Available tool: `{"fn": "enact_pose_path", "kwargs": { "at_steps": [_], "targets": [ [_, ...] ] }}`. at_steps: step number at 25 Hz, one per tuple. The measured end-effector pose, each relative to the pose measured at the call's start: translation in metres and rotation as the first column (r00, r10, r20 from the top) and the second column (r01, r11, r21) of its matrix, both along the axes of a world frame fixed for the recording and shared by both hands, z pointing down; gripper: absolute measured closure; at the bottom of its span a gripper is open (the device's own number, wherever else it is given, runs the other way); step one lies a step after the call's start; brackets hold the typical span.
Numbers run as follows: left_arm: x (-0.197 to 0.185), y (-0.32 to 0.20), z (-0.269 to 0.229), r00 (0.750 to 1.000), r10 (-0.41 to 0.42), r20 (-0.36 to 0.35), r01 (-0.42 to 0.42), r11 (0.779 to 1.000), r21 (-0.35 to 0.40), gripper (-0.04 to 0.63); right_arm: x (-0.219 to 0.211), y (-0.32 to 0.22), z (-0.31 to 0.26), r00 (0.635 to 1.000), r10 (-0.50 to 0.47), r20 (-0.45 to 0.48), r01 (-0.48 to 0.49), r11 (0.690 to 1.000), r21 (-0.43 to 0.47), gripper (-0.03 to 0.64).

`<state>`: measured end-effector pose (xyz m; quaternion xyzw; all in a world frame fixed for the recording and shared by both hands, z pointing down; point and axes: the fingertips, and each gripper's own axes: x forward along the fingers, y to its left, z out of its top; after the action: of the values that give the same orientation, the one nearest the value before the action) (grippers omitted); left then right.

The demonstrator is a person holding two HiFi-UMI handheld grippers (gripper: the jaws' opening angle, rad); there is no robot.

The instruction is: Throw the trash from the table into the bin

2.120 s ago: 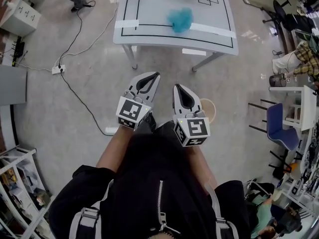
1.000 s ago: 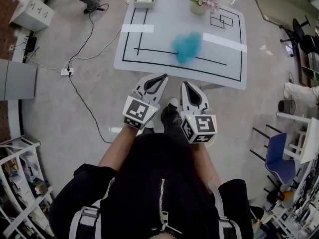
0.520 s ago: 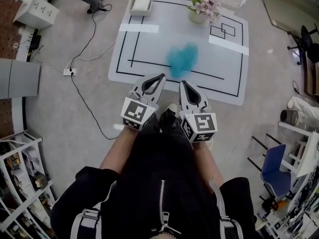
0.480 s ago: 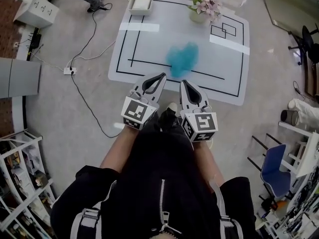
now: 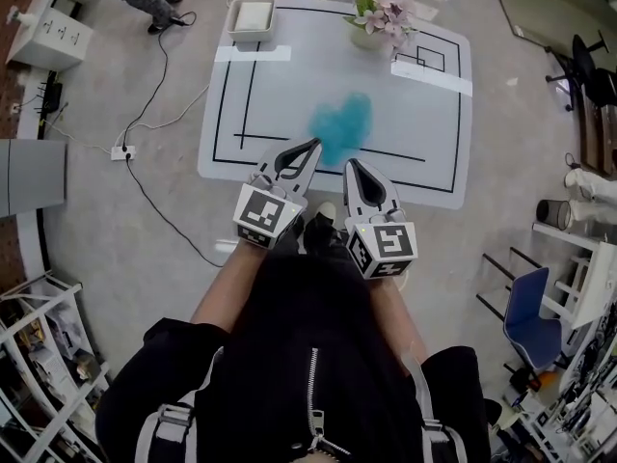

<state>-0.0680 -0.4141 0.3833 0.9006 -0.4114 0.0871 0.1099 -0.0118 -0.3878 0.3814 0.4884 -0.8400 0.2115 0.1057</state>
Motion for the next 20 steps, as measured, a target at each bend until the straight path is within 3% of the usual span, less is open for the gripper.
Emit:
{"fn": "enact_pose_path", "kwargs": {
  "at_steps": [6, 15, 20],
  "targets": [
    [0.001, -0.018, 0.003, 1.0, 0.022, 0.006, -0.022, 1.0, 0.012, 0.589, 0.001, -0.012, 0.005, 1.0, 0.016, -0.017, -0.016, 1.0, -0.001, 0.607],
    [0.001, -0.021, 0.015, 1.0, 0.022, -0.003, -0.022, 0.999, -0.047, 0.589, 0.0, -0.025, 0.028, 1.0, 0.013, -0.025, -0.013, 1.0, -0.015, 0.604],
    [-0.002, -0.029, 0.019, 0.999, 0.035, 0.003, -0.035, 0.998, -0.05, 0.589, -0.002, -0.037, 0.043, 0.999, 0.022, -0.045, -0.023, 0.999, -0.029, 0.518]
  ]
}}
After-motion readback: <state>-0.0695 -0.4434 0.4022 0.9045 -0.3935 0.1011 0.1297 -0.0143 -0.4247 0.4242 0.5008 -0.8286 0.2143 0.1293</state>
